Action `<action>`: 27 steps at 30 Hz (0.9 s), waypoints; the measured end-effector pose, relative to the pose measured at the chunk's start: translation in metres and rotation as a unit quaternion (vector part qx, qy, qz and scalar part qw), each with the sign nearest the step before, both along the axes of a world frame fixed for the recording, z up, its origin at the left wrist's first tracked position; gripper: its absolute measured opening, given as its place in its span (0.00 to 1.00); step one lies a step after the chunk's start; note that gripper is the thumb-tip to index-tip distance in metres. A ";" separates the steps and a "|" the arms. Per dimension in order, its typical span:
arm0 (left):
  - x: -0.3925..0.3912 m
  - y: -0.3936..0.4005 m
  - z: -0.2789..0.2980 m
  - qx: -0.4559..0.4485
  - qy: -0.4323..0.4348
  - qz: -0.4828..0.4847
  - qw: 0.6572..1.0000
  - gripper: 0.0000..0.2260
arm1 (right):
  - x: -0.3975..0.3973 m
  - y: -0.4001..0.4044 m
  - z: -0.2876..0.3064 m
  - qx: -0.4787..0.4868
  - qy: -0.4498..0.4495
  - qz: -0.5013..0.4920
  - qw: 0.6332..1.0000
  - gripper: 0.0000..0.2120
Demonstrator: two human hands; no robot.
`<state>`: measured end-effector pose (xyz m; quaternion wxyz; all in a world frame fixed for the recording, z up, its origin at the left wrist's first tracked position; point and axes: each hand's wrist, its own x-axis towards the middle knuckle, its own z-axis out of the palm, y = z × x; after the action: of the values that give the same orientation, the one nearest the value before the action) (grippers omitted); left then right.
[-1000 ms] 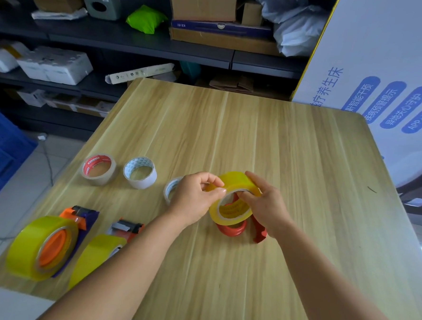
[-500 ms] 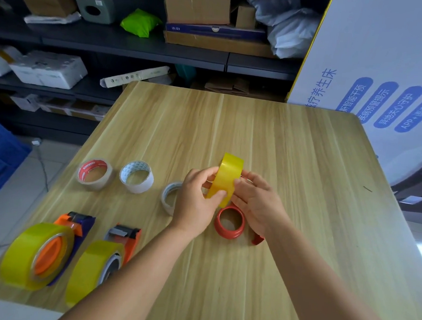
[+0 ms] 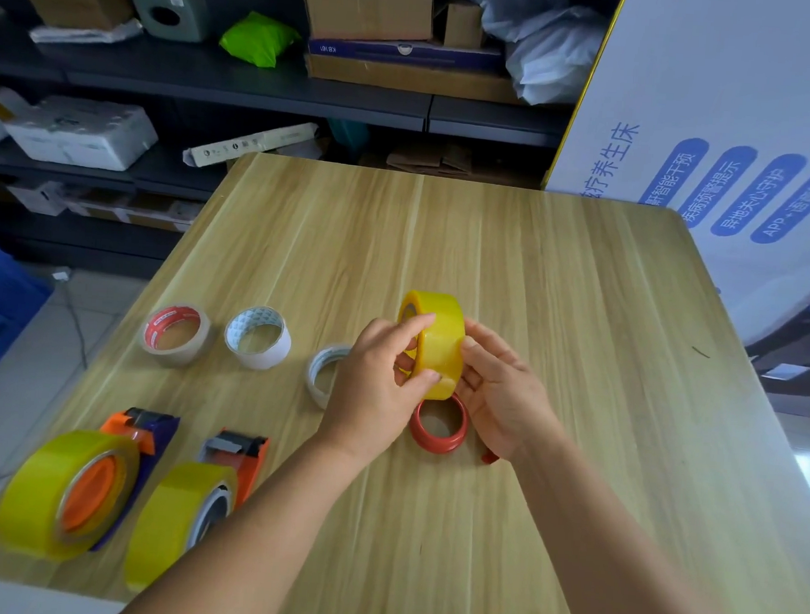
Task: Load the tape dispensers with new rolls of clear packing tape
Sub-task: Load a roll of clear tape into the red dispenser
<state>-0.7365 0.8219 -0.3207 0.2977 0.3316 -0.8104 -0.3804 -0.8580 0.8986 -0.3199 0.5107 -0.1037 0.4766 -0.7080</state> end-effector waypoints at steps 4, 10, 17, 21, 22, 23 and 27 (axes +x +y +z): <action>0.000 -0.002 0.002 -0.040 -0.040 0.002 0.998 0.21 | 0.004 0.000 0.001 -0.001 0.005 -0.017 1.000 0.11; -0.001 -0.002 -0.002 -0.044 -0.057 0.011 0.997 0.16 | 0.004 -0.003 -0.001 0.059 0.040 -0.032 0.997 0.13; -0.003 -0.007 -0.001 -0.039 -0.115 0.003 0.993 0.14 | 0.007 -0.005 -0.004 0.103 0.086 -0.049 0.990 0.11; -0.003 -0.006 -0.008 -0.048 -0.113 0.015 0.992 0.05 | 0.008 -0.004 -0.006 0.110 0.071 -0.056 0.990 0.10; -0.003 -0.005 -0.010 -0.049 -0.110 0.018 0.993 0.06 | 0.008 -0.004 -0.007 0.109 0.074 -0.055 0.990 0.11; -0.003 -0.004 -0.010 -0.039 -0.103 0.022 0.994 0.06 | 0.008 -0.004 -0.007 0.107 0.079 -0.052 0.990 0.11; -0.005 -0.009 -0.006 -0.009 -0.098 0.017 0.995 0.17 | 0.006 -0.006 -0.006 0.109 0.092 -0.048 0.989 0.10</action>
<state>-0.7414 0.8129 -0.3268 0.2265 0.3780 -0.8335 -0.3334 -0.8522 0.8926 -0.3257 0.4382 -0.0889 0.6006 -0.6628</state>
